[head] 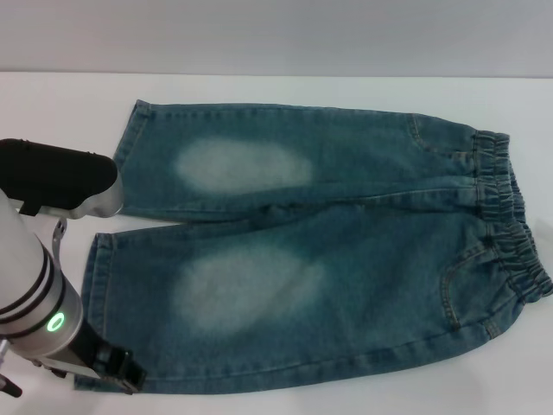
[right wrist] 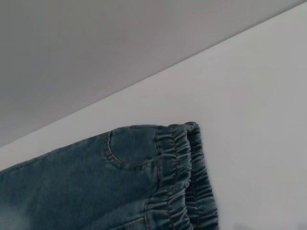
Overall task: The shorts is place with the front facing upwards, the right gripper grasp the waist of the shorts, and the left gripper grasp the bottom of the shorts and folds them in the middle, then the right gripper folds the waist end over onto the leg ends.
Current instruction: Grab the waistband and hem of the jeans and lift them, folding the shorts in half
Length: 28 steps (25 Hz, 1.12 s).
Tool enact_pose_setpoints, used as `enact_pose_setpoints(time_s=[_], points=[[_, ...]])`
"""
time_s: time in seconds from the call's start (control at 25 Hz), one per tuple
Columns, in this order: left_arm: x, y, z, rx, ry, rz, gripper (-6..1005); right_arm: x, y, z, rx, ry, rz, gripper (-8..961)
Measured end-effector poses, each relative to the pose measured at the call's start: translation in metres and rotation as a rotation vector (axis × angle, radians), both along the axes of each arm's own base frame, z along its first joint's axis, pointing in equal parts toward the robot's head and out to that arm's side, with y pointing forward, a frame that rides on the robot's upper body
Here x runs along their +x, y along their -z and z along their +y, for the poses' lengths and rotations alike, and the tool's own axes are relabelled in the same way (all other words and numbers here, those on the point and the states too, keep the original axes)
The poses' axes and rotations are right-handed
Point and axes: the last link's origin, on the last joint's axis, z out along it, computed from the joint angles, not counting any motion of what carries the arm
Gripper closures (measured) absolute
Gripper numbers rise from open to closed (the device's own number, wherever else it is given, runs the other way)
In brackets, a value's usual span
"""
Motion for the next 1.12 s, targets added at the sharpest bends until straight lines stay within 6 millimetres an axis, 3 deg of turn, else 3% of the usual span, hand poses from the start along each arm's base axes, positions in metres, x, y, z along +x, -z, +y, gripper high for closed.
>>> enact_pose_setpoints(time_s=[0.16,0.96,1.12], points=[[-0.0014,0.0011,-0.0001,-0.006,-0.005,0.005,147,0.0002,-0.0001,-0.0001,0.000,0.000,0.000,184],[-0.0058,0.0059,0.0004,-0.053,-0.021,0.019,199,0.0006,0.0010,-0.0012,-0.010,-0.001,-0.002,184],[-0.0066,0.0061,0.0007,-0.058,-0.024,0.020,367,0.0005,0.0014,-0.0015,-0.013,-0.001,-0.001,184]])
